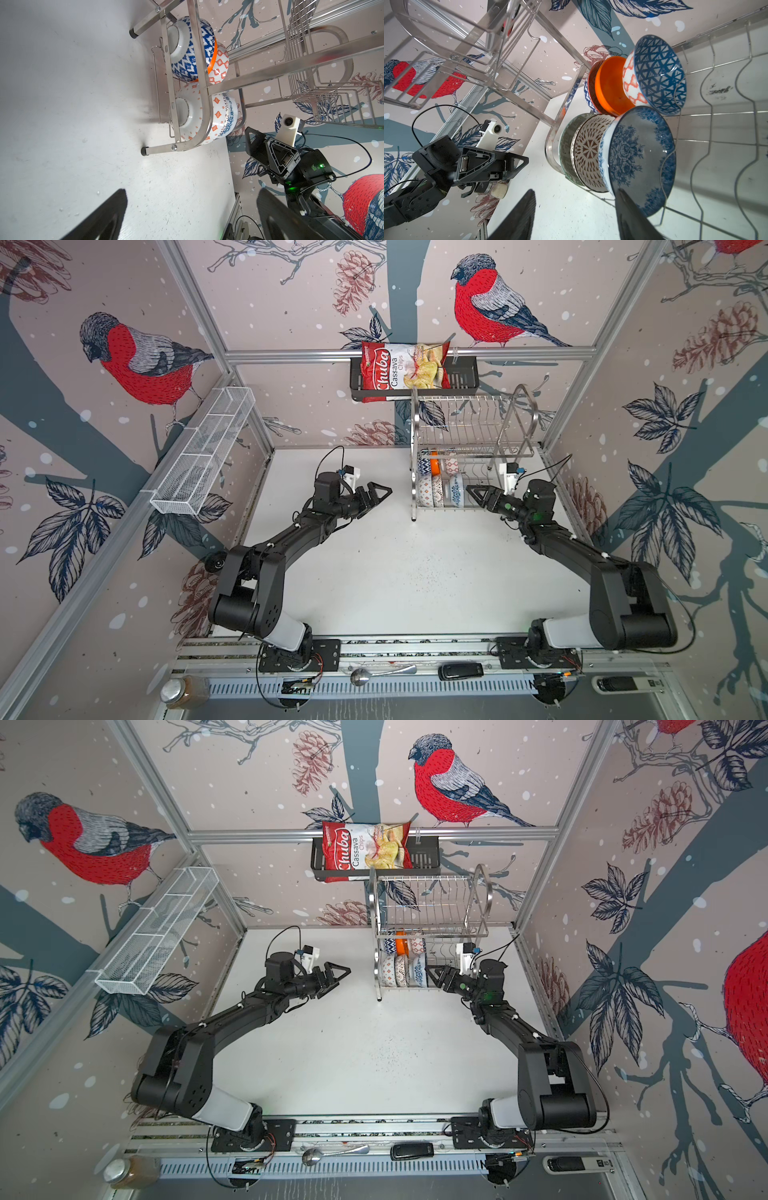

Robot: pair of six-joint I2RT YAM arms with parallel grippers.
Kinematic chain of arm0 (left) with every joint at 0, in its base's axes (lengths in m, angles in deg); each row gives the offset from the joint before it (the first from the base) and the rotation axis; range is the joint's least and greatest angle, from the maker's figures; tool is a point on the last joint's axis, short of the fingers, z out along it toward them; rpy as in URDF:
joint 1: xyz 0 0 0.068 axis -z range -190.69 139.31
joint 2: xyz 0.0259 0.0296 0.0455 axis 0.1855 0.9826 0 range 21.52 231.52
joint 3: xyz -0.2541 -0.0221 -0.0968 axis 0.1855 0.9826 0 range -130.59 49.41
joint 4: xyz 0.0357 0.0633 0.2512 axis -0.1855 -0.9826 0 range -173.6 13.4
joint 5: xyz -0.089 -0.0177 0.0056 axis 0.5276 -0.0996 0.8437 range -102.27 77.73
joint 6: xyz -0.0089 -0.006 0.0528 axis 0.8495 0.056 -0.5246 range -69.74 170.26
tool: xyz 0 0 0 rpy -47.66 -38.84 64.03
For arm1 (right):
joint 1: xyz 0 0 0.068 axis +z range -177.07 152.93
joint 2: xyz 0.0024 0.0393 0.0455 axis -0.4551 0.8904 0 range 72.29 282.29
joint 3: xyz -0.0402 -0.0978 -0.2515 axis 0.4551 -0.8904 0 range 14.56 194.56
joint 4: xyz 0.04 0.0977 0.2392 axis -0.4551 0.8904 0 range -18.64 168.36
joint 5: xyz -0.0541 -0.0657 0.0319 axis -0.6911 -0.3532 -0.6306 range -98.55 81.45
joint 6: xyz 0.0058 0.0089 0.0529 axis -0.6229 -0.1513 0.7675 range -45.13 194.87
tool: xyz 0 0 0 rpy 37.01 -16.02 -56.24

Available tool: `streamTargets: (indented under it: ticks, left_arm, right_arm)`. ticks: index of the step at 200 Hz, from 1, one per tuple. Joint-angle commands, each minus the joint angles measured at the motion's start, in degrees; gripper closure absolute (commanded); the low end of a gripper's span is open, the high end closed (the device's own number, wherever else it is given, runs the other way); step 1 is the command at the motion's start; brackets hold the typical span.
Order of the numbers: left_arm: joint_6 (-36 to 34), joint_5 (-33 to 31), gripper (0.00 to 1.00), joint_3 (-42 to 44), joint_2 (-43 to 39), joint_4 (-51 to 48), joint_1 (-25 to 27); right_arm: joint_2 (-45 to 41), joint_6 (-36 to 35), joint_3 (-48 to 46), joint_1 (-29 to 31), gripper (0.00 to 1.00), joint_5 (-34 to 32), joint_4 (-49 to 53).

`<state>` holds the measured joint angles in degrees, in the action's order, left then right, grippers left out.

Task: Load the bowls into the dish rack

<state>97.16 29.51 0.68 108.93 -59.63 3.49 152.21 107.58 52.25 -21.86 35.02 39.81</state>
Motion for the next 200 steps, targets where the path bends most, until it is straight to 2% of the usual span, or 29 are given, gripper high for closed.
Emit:
streamTargets:
  ticks: [1,22,55,82,116,132,156,171,200]
  left_arm:
    - [-1.6,-0.6,0.02,-0.6,-0.6,-0.2,0.1]
    - [-2.2,-1.1,0.02,-0.7,-1.0,-0.7,0.0]
    - [-3.9,-2.2,0.02,-1.4,-2.4,-2.1,0.0]
    - [-5.9,-4.6,0.02,-1.5,-5.1,-3.5,-0.1]
    - [-9.1,-7.9,0.02,-1.7,-9.6,-5.1,-0.4]
    - [-10.3,-9.0,0.02,-1.8,-11.5,-5.5,-1.2]
    - [-12.0,-11.9,0.02,-1.1,-15.9,-5.1,-3.6]
    - [-15.1,-17.1,0.02,0.0,-20.5,-5.8,-4.7]
    - [-25.7,-34.1,0.02,5.3,-29.5,-3.5,-4.9]
  right_arm:
    - [-2.3,-1.1,-1.2,-1.0,0.33,-0.5,0.6]
    - [-6.6,-2.0,-3.1,-2.2,0.24,-3.4,3.3]
    - [-16.4,-4.1,-5.4,-4.9,0.0,-10.9,10.9]
    - [-23.6,-6.1,-7.1,-8.0,0.01,-19.9,17.4]
    - [-30.9,-3.9,-10.6,-12.5,0.01,-28.6,20.8]
    - [-32.6,-2.2,-12.5,-14.3,0.0,-35.0,21.2]
    - [-32.0,-0.5,-14.2,-18.2,0.01,-40.7,20.7]
    - [-30.8,-0.2,-14.9,-20.3,0.0,-43.3,19.7]
    - [-29.9,-1.6,-18.3,-21.4,0.0,-47.2,13.3]
